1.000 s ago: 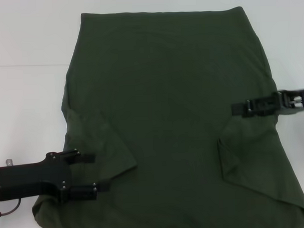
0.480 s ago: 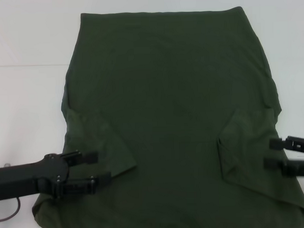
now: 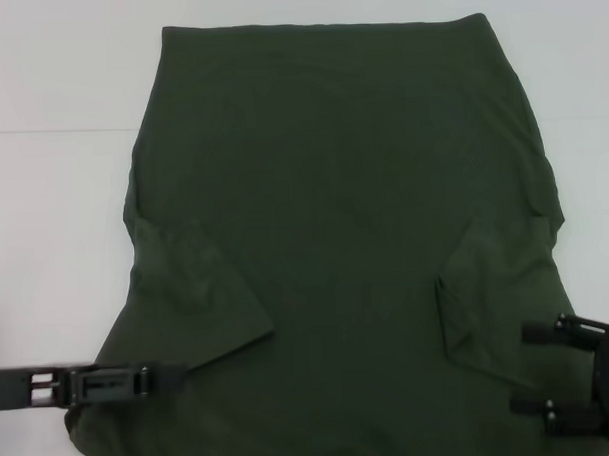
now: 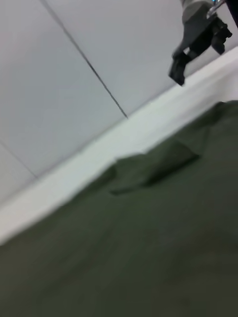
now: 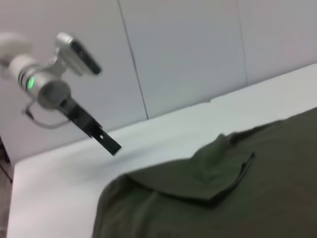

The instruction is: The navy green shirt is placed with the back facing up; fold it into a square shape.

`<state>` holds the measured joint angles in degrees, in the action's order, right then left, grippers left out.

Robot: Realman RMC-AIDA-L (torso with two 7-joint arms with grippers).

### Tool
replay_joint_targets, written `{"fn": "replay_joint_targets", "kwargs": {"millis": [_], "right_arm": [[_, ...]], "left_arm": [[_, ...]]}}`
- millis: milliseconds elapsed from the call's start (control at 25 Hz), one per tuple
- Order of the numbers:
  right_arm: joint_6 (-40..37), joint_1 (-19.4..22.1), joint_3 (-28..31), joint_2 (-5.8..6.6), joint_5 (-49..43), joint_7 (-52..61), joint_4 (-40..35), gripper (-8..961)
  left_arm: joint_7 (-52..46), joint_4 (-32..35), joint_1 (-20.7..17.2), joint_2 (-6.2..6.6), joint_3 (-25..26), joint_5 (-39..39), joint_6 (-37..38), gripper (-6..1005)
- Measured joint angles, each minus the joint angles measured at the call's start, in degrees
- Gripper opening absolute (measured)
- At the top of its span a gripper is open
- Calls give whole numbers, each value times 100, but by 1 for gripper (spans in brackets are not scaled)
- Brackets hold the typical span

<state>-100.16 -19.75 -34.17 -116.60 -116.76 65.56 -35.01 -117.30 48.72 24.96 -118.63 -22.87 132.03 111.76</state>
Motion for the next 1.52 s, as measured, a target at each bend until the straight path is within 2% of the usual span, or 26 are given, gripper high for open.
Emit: {"fn": "replay_joint_targets", "kwargs": {"millis": [160,360,520,720,840,1040,1520], "right_arm": [[257,11,11,-80,-149,-241,-2,915],[517,32,39,-182,-158,-516,-1,914],[642,33,67,-191,-156,-534,-3,914],[648,33,77,-182,-129,-536,-3,914],[670,33,86,-183,-127,-537,-7,914],[662,33,144,-185,-123,-522,-34,914],[639,20,148,-188,-137,-508,-49,914]], "left_arm": [[-992,169,201,106,155,744,10,930],[-1624,452,369,182,215,1153,-155,930],[-2164,671,561,211,175,1825,-403,930],[-2609,1069,613,183,43,2215,-730,930],[-2784,1160,641,170,-270,2381,-825,930],[-2886,1137,666,78,-708,2486,-1047,930],[-2866,853,668,59,-849,2495,-1349,931]]}}
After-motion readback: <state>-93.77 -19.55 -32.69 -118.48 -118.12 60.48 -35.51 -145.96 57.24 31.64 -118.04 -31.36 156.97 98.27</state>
